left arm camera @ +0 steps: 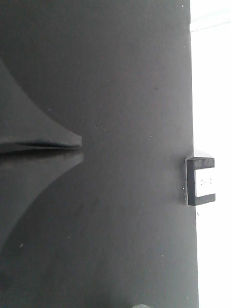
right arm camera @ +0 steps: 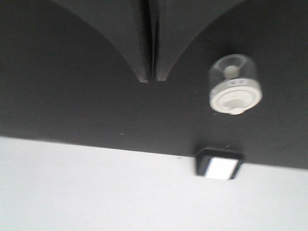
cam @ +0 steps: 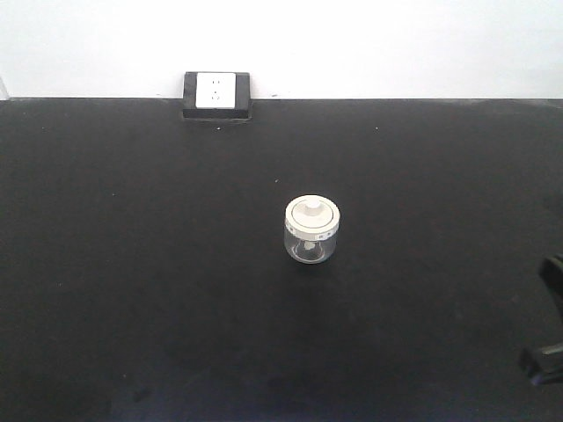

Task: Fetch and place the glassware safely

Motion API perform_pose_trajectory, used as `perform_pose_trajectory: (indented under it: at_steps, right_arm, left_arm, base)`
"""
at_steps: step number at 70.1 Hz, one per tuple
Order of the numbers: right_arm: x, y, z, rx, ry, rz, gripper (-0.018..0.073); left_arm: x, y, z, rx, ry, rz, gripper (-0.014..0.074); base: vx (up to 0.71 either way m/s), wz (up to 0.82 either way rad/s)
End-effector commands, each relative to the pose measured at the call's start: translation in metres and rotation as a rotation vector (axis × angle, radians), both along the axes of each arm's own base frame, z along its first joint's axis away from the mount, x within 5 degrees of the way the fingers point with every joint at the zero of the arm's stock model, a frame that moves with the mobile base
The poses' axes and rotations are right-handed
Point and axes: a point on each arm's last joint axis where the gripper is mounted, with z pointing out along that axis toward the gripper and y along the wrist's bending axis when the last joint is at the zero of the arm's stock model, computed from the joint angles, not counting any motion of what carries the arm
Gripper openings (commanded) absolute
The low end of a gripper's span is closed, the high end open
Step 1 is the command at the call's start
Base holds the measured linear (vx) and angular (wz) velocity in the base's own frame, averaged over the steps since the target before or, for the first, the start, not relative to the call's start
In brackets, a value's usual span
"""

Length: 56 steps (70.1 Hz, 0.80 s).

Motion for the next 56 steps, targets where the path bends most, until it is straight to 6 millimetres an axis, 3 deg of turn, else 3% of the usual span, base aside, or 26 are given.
perform_pose_trajectory:
  at_steps: [1,14,38,56]
  right_arm:
    - [-0.008,-0.01,0.007,0.073,-0.097,-0.089,-0.0008]
    - [-0.025,-0.021,-0.012,0.067,-0.079,-0.209,-0.0008]
    - [-0.046,-0.02,-0.062,0.062,-0.116,-0.216,-0.0008]
    - [-0.052,-0.021,-0.063,0.072,-0.141,-0.221,-0.0008]
  left_arm:
    - [0.001,0.0,-0.003,-0.016,-0.052,-0.002,-0.0007]
    - [0.001,0.0,-0.003,-0.016,-0.052,-0.002,-0.0007]
    - [0.001,0.0,-0.003,-0.016,-0.052,-0.002,-0.0007]
    - [0.001,0.0,-0.003,-0.016,-0.049,-0.002,-0.0007]
  base:
    - [0.0,0.0]
    - [0.0,0.0]
    - [0.0,0.0]
    - [0.0,0.0]
